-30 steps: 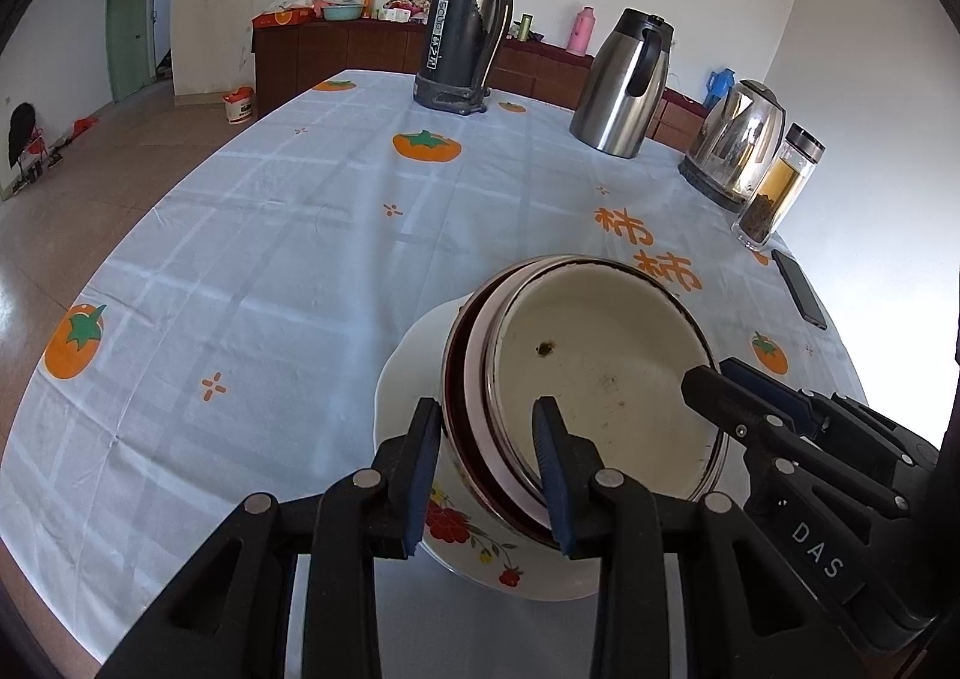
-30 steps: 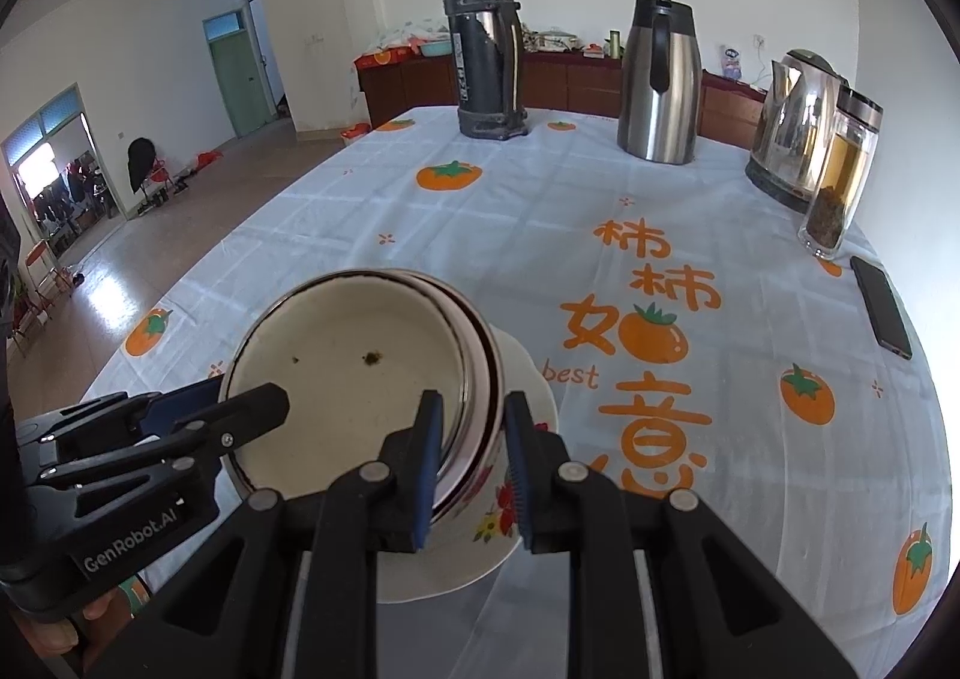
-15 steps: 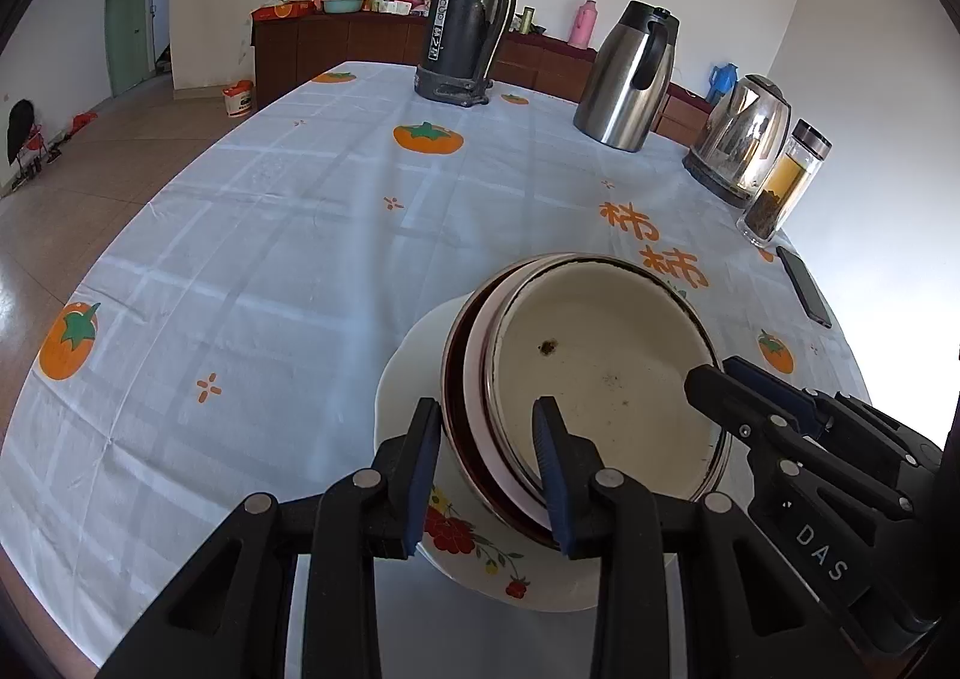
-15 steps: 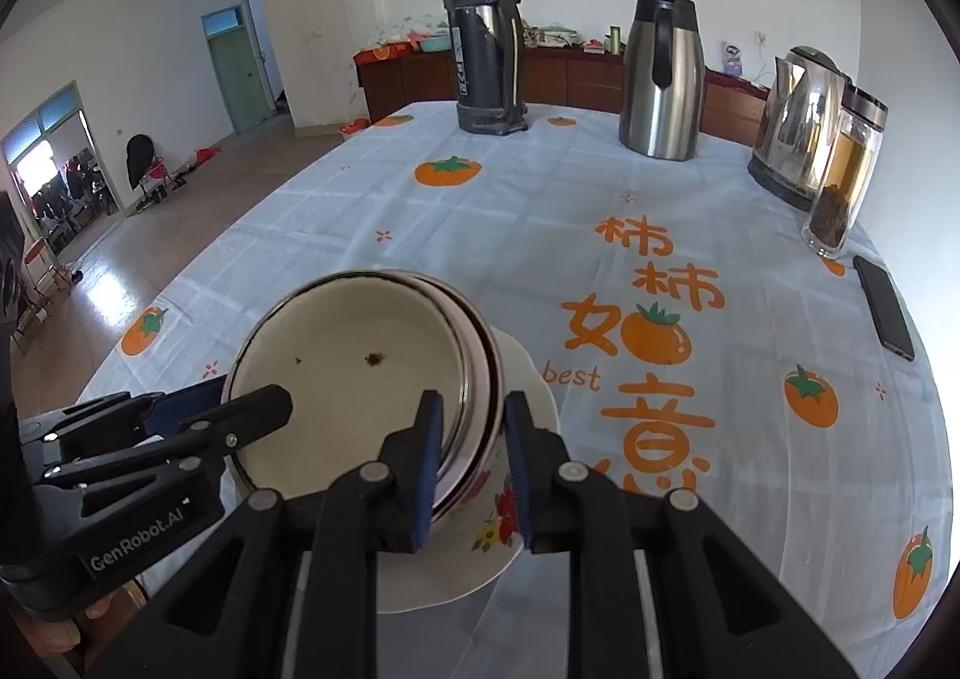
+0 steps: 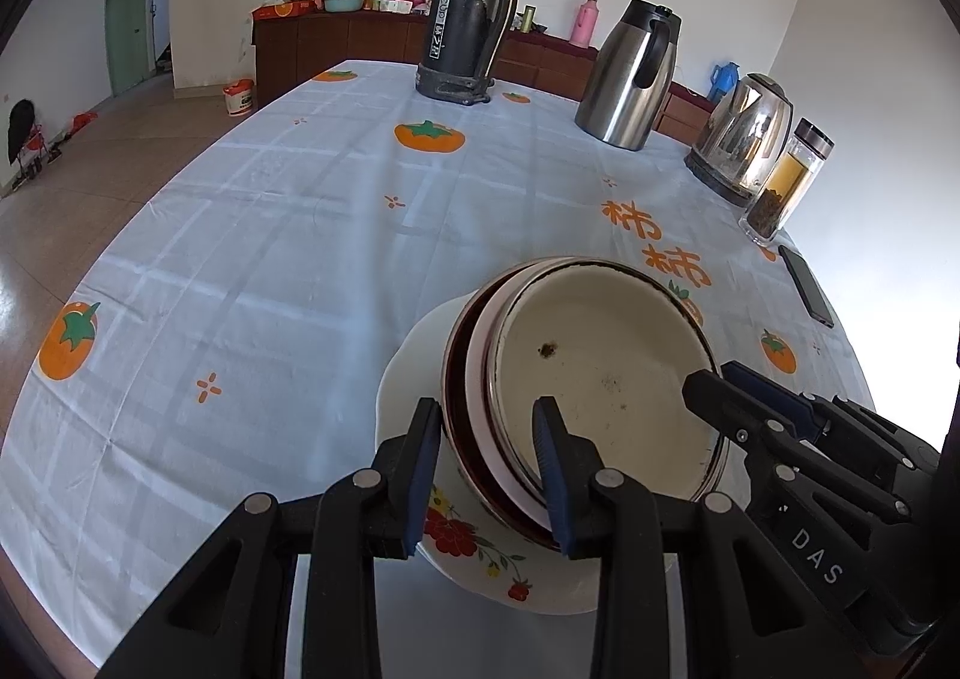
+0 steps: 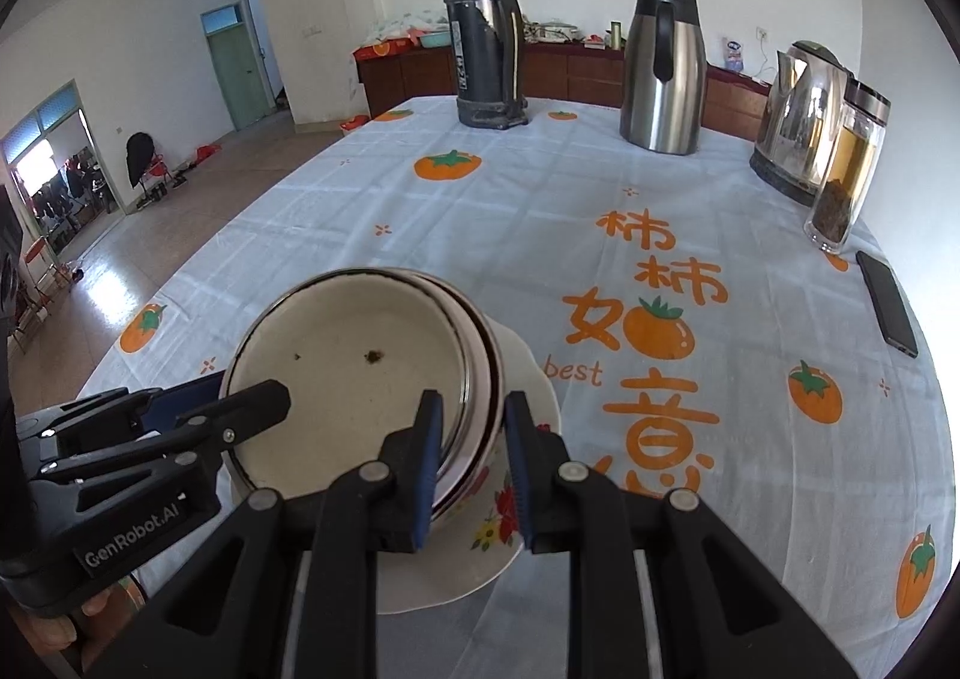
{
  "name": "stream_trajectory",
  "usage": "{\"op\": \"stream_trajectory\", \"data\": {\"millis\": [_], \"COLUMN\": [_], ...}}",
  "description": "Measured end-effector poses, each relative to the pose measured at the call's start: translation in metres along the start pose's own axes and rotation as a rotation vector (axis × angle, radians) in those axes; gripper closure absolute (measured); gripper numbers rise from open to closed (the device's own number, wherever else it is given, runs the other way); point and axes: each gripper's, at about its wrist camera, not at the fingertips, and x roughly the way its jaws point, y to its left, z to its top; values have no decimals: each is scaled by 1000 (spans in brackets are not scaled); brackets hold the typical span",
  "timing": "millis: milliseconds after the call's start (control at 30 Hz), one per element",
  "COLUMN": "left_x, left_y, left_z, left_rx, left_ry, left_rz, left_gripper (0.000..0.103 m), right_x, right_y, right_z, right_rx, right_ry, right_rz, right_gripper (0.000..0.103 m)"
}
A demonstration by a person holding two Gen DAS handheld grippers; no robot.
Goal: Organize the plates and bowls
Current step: 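Lower the nested bowl stack onto the red-flower plates with both grippers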
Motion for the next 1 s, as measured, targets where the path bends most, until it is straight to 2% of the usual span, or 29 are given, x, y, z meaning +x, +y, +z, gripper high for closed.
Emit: {"op": "stream_trajectory", "data": {"millis": [800, 900, 933, 1000], "left_x": [-4, -5, -7, -13], "left_y": [-5, -8, -10, -12], "left_z": [-5, -7, -8, -11], "left_rx": [30, 43, 52, 67], "left_ry": [-49, -55, -59, -77], "left_rz": [10, 22, 22, 18], "left_gripper": [68, 61, 58, 52], "right_x": [3, 1, -3, -12], "right_y": [-6, -10, -10, -7], "right_z": [-11, -12, -13, -16], "right_rx": [-4, 22, 19, 4], "right_ry": [-45, -67, -84, -117], "right_rz": [18, 56, 64, 47], "right_gripper": [80, 74, 64, 59]}}
